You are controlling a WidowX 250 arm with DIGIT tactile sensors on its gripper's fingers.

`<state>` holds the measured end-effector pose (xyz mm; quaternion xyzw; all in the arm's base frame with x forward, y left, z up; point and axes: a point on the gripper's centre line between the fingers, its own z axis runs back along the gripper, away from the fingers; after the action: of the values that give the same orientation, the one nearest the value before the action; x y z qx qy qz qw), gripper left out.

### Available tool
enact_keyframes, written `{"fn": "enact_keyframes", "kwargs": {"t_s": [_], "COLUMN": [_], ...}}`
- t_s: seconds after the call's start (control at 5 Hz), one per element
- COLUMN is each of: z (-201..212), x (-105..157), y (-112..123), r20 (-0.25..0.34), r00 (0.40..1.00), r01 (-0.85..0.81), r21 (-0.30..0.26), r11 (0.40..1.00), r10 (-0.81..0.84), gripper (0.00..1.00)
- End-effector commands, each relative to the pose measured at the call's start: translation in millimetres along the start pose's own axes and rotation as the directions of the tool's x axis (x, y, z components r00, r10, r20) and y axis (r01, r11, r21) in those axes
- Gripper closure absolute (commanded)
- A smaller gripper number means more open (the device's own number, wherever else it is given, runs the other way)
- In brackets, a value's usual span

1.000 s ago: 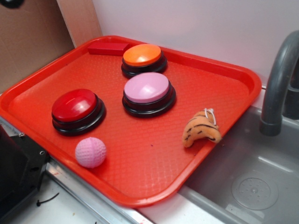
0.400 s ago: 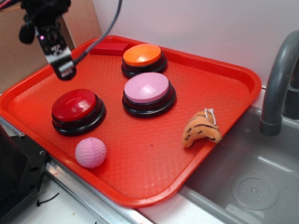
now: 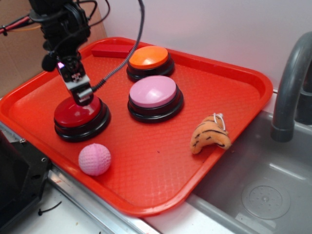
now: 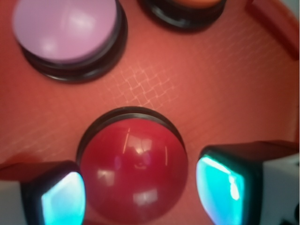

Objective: Push the red button.

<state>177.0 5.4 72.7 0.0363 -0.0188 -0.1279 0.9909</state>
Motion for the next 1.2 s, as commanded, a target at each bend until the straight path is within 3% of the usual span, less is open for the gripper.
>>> {"fn": "enact_keyframes", "kwargs": {"t_s": [0.0,0.4,0.8,1.0], "z": [-16,-21,0,7], "x": [6,4,5,4], "y": [4,6,10,12], "r20": [-0.012,-0.036,-0.029,-0.012], "r00": [1.000,0.999,1.000,1.000], "r01": [0.017,0.007,-0.005,0.010], "r21": [-0.018,-0.025,-0.006,-0.048], "r11": [1.000,1.000,1.000,0.999], "r10": [-0.017,-0.008,0.005,-0.011], "gripper": [0.00,0.00,0.00,0.00]}}
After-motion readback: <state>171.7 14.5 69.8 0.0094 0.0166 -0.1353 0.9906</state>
